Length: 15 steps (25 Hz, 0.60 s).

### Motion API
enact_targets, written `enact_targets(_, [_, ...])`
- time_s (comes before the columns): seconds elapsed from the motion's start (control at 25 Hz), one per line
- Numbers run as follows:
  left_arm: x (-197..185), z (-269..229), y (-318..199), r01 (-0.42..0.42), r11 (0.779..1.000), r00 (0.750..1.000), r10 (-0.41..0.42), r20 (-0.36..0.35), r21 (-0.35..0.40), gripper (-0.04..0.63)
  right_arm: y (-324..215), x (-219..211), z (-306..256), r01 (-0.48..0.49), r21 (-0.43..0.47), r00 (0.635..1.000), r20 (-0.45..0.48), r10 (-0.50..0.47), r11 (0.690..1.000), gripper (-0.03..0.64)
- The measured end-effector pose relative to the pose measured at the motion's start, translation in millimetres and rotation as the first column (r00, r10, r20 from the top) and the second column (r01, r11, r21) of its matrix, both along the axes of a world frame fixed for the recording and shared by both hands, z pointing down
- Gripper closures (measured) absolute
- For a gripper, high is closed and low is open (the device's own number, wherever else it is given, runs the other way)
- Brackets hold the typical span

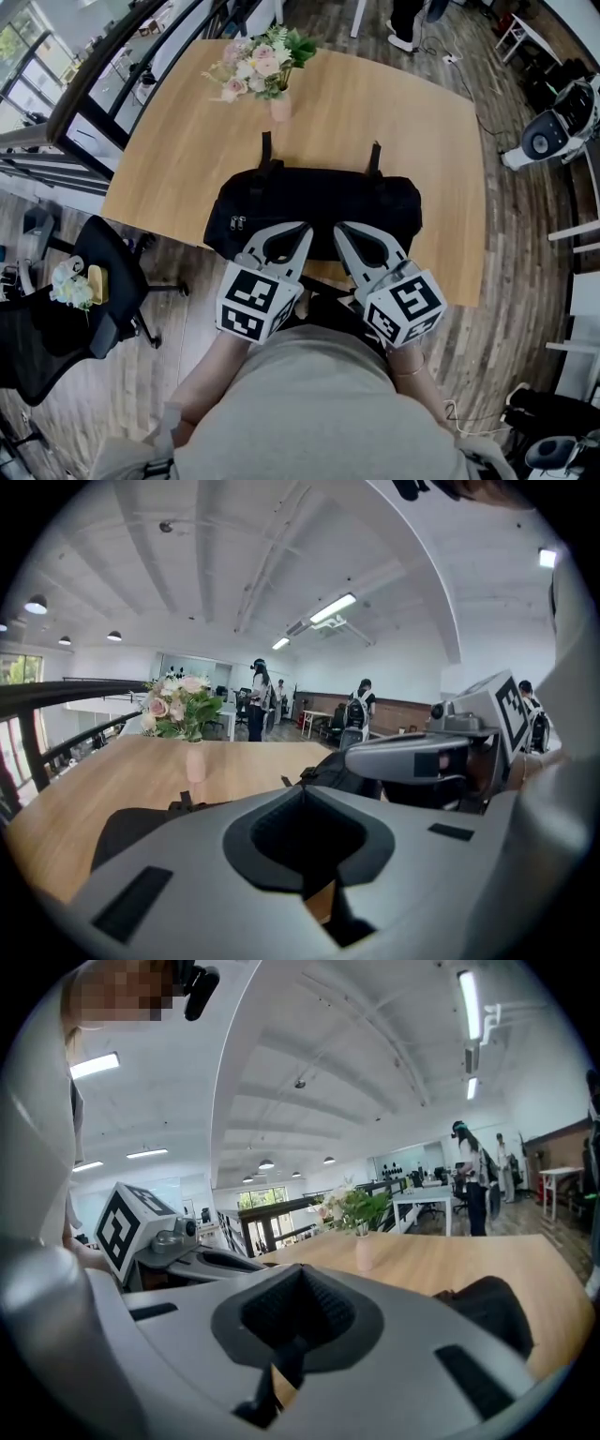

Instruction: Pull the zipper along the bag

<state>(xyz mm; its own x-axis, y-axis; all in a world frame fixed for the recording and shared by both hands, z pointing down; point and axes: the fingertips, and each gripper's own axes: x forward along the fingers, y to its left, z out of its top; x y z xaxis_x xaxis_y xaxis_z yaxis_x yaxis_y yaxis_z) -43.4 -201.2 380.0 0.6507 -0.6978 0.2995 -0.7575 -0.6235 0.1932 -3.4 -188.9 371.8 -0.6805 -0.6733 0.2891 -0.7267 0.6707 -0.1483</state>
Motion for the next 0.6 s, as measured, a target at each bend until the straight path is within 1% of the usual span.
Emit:
enact_targets(0.08, [0, 8, 0, 0.003, 1.000, 0.999, -0.002, 0.050, -0.012, 0.575, 0, -1, 7, 0.006, -0.020, 1.000, -0.024, -0.007, 1.000, 0.610])
enact_targets(0.12, [-1, 11, 0, 0.004, 1.000, 0.998, -0.003, 0.059, -0.019, 0.575, 0, -1, 11, 0.004, -0.033, 0.999, -0.034, -0.005, 0.999, 0.611])
enact_targets(0.32, [-5, 16, -2, 0.012, 0.999, 0.999, -0.010, 0.046, -0.043, 0.577, -2, -3, 24, -0.003, -0.073, 0.996, -0.094, -0.004, 0.997, 0.611])
enact_targets(0.6, [3, 21, -1, -0.005, 0.997, 0.999, 0.007, 0.033, -0.072, 0.577, -2, 0, 30, -0.001, -0.072, 0.995, -0.095, -0.006, 0.997, 0.611])
